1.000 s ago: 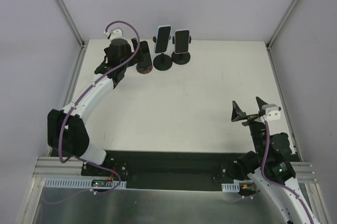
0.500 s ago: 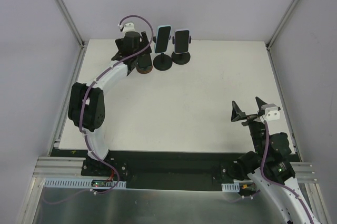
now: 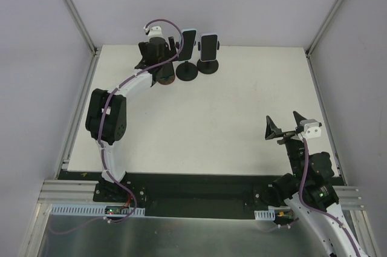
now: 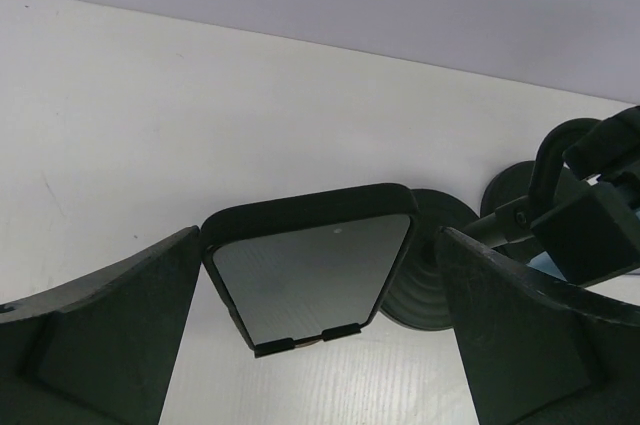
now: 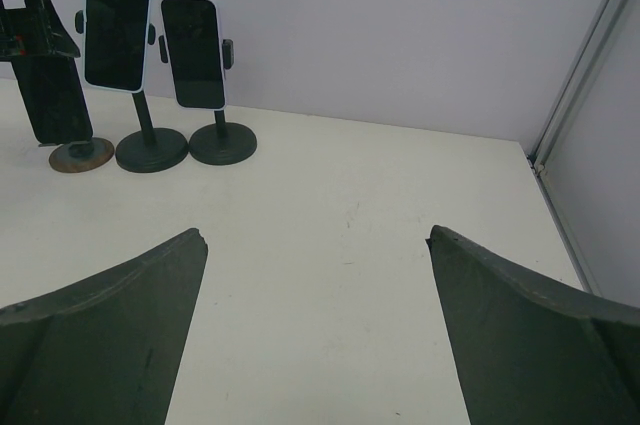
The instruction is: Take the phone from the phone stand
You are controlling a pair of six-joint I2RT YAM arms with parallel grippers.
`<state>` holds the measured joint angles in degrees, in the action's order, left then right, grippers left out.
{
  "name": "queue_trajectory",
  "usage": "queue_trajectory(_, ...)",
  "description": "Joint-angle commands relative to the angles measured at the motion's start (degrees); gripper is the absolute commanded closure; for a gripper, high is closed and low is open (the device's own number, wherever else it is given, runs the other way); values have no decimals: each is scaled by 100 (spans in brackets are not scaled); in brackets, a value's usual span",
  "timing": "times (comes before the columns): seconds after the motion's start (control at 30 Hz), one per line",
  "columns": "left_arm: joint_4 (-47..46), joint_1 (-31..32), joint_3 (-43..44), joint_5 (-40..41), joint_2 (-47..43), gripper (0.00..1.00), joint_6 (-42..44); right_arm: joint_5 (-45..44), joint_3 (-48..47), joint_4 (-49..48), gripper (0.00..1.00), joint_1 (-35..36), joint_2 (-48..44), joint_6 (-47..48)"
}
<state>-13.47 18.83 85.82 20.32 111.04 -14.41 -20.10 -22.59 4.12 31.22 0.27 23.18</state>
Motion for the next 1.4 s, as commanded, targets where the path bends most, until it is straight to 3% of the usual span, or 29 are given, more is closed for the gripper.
queue_trajectory(0.0,-261,77,268,148,172,1,176,-21,0,-289,4,24,-1064,-6)
queue_trajectory(0.2,-138,86,330,393,304,1,141,-12,0,-289,4,24,-1047,2)
queue_trajectory(0.47,-76,77,242,491,278,16,106,-3,0,-298,4,24,-1038,2)
queue_trajectory(0.7,-68,77,-73,508,49,34,149,15,0,-298,4,33,-1047,20)
queue_trajectory(0.97,-7,-37,-724,640,-574,65,378,23,-9,-280,4,24,-1073,29)
queue_trajectory(1.37,635,-634,-2016,561,-1866,69,712,129,-44,-245,4,33,-1099,2)
